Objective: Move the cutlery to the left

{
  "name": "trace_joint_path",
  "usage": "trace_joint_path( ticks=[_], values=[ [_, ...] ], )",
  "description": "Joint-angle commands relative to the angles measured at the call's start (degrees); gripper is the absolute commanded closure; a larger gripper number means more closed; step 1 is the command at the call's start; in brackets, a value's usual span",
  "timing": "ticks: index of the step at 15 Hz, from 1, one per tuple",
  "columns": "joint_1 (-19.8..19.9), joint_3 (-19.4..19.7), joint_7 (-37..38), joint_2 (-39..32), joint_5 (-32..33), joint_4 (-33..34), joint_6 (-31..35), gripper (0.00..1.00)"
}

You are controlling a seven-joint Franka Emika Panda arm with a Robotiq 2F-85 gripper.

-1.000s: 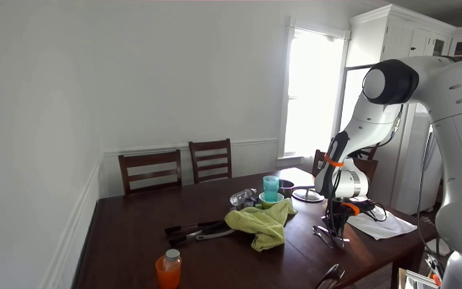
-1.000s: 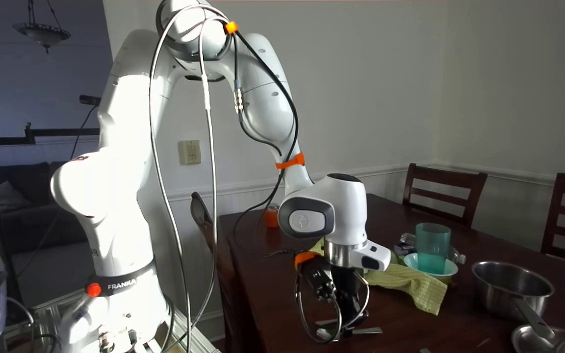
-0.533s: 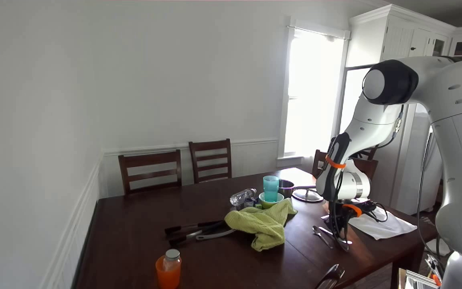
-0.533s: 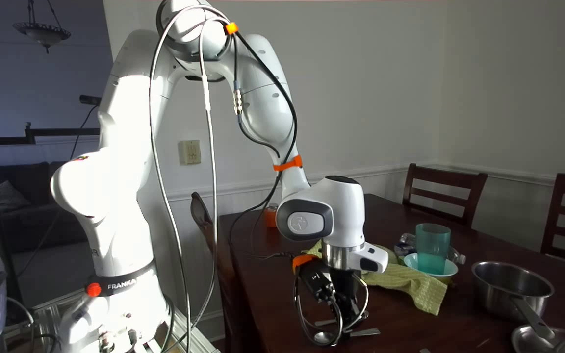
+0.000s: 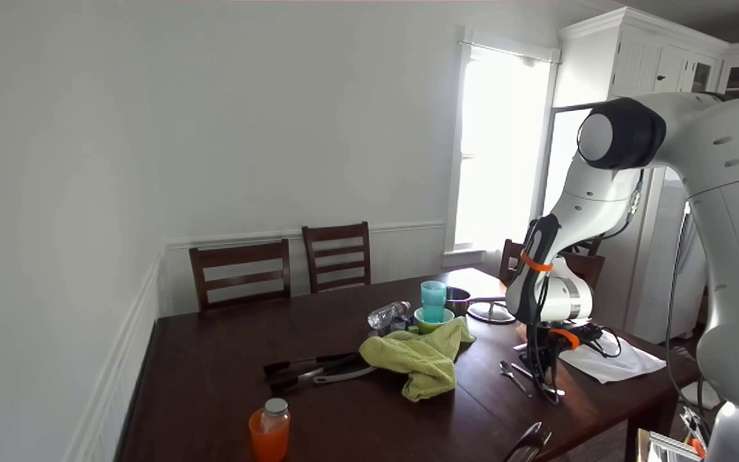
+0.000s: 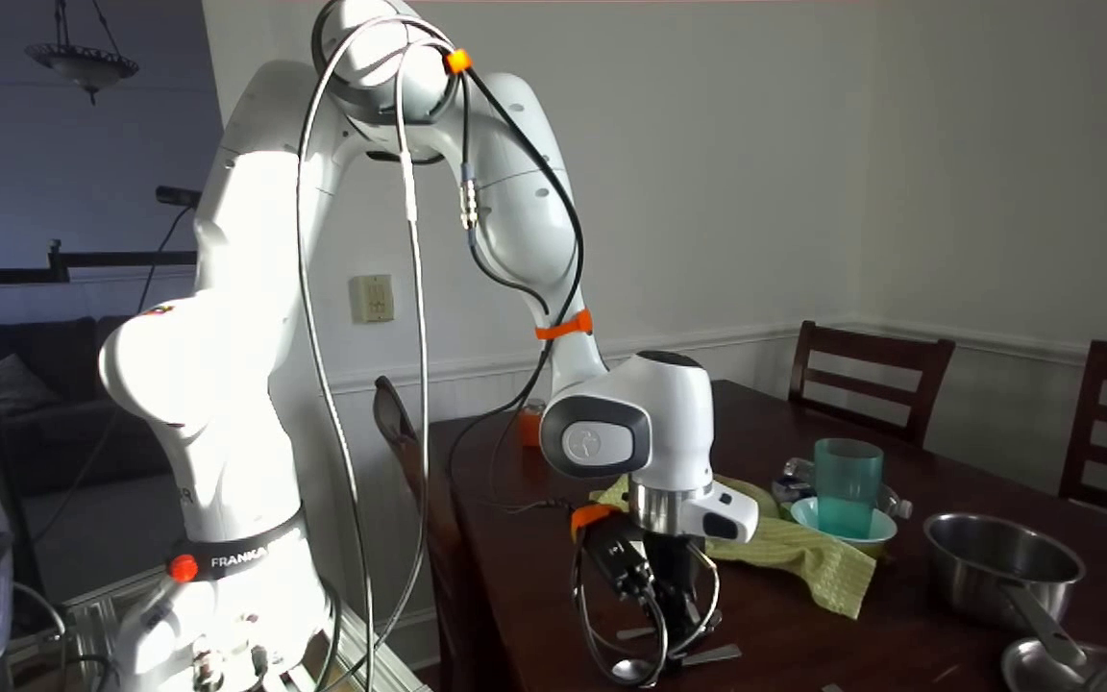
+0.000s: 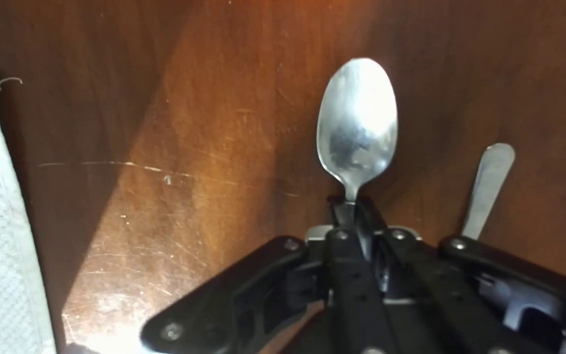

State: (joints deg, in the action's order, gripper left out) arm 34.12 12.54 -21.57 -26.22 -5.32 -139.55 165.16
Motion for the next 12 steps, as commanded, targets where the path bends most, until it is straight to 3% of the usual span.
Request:
trace_joint_path(
  ticks=[1, 3, 11, 12],
  values=[
    [0.3, 0.3, 1.4, -0.9, 1.3, -0.2, 1.7, 0.67],
    [0.4, 0.3, 1.6, -0.5, 1.2, -0.3, 1.6, 0.6],
    [3.5, -1.5, -0.3, 5.9, -0.8, -0.4, -2.9, 0.03],
    [3.9, -1.6, -0.2, 6.6, -1.3, -0.1, -3.9, 0.0]
  ],
)
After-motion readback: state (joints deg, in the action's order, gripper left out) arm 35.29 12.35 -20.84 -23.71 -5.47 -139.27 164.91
